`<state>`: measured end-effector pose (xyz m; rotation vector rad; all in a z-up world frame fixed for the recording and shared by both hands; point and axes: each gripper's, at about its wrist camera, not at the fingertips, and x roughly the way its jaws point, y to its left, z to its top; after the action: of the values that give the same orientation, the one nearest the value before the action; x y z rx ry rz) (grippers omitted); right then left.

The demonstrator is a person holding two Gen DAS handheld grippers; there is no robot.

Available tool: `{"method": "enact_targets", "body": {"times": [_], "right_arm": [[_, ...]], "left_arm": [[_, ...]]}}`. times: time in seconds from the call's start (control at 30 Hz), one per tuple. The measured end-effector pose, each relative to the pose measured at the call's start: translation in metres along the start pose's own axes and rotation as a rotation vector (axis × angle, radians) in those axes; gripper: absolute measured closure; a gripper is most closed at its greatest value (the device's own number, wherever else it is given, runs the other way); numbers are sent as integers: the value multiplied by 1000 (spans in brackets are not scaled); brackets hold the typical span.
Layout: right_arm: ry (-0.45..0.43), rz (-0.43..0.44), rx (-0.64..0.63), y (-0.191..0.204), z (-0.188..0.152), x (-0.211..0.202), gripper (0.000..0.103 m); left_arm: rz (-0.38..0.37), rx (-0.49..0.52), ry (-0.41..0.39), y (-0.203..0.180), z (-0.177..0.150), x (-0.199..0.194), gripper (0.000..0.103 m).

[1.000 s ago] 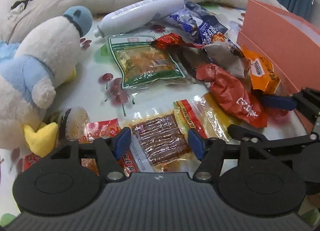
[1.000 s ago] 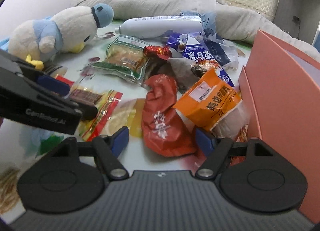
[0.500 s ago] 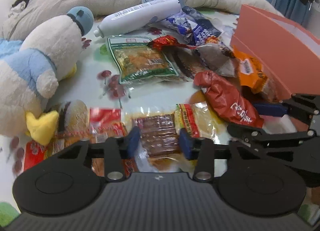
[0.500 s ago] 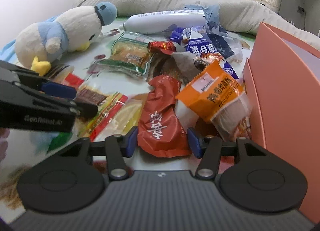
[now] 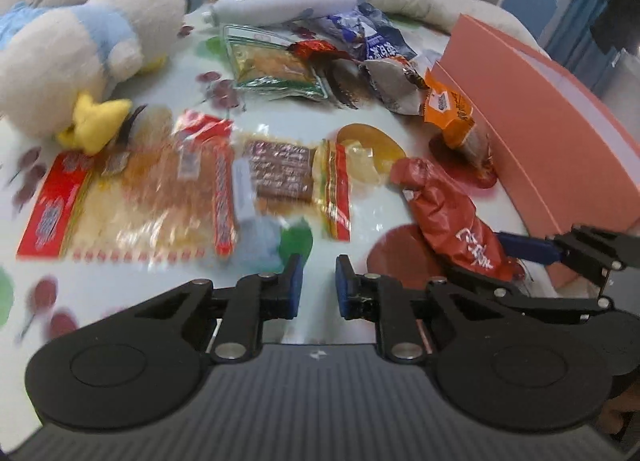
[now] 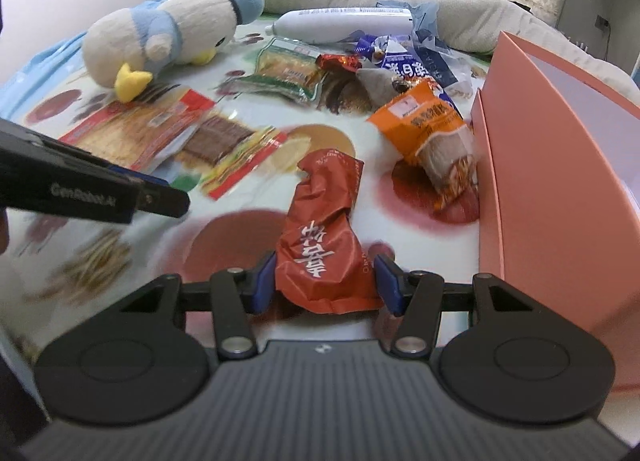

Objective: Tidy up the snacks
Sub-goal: 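Lower the right gripper onto the red wrapper and close it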

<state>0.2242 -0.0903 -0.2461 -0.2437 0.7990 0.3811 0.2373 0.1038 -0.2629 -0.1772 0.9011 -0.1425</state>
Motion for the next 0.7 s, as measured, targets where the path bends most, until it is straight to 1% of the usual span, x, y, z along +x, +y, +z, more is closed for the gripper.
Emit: {"method": "enact_targets", "body": {"times": [0.1,0.2,0.23,0.27,0.3,0.33,0.4,0.43,0.53,0.57,0.6,0.63,0.7], "right_arm": [[7,8,4,3,-8,-10,46],[21,28,37,2,-11,-16,45],[20,32,33,3,-12,-17,42],[16,34,27,4,-12,-18,39],[9,32,23,5,-11,-19,30],[-1,32,22,6,-10,-21,26],[-12,32,18,8,-7,-22,26],[-16,30,16,8,-5,-21,26],[-25,39,17,6,2,-16,26],[-23,43,19,6,4,-13,26],[-16,45,24,5,7,-9,26],[-8,45,30,4,8,-5,26],[6,41,35,3,11,3,27]], "left_arm": [[8,-46,-43,8,-7,-16,82],[24,-92,-89,23,1,-27,81],[40,-100,-101,27,5,-30,81],[56,-104,-109,31,9,-32,78],[68,-104,-116,34,14,-33,71],[78,-98,-125,37,19,-34,65],[114,-82,-141,40,27,-34,32],[146,-76,-153,41,30,-32,28],[165,-62,-144,47,40,-22,26],[171,-64,-136,48,43,-16,24],[184,-66,-128,49,46,-11,17],[202,-67,-122,51,48,-4,15],[224,-61,-120,53,50,7,14]]}}
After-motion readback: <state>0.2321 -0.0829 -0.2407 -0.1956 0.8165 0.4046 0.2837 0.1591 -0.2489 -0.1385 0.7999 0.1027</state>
